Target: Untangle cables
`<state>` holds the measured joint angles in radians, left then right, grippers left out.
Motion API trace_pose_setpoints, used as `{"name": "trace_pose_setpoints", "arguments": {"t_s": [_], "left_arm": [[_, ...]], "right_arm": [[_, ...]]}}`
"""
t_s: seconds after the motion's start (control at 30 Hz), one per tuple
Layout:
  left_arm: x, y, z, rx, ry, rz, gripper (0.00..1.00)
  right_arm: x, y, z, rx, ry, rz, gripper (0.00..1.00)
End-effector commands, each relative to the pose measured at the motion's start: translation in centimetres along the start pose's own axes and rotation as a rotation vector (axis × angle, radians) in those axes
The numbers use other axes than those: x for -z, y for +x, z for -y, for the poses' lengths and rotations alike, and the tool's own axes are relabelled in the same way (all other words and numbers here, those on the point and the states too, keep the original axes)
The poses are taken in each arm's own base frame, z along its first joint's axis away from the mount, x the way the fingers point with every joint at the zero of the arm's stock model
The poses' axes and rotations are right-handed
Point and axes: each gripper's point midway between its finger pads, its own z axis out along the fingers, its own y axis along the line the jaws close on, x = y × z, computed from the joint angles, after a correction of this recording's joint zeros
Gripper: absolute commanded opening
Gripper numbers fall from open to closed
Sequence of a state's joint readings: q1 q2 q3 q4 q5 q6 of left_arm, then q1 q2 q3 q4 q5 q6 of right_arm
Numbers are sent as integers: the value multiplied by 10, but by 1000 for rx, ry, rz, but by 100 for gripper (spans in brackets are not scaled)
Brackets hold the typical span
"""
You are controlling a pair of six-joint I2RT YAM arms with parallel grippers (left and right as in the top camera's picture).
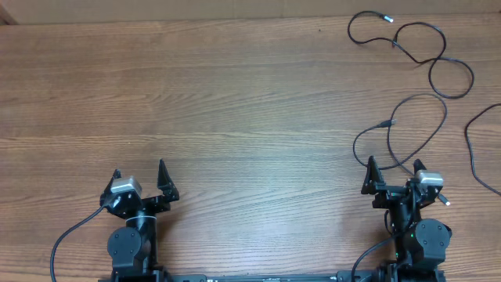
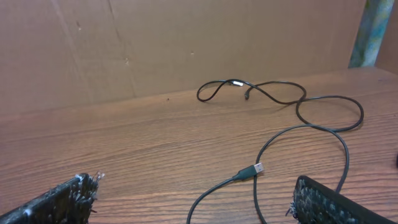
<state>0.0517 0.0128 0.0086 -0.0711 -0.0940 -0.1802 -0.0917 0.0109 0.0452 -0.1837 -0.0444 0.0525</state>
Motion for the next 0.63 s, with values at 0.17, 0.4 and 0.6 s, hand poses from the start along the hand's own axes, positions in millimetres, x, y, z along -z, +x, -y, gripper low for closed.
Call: {"name": "trace_pose_setpoints", "arguments": {"t_s": [0.17,0.4,0.6], "left_arm": [[0,0,3,-19,16,2,100],[0,0,3,-19,16,3,100],[0,0,3,-19,16,3,100]], "right_arm": [[1,-6,2,-3,10,20,100],[1,-6,2,-3,10,20,100],[1,-6,2,-3,10,20,100]]}}
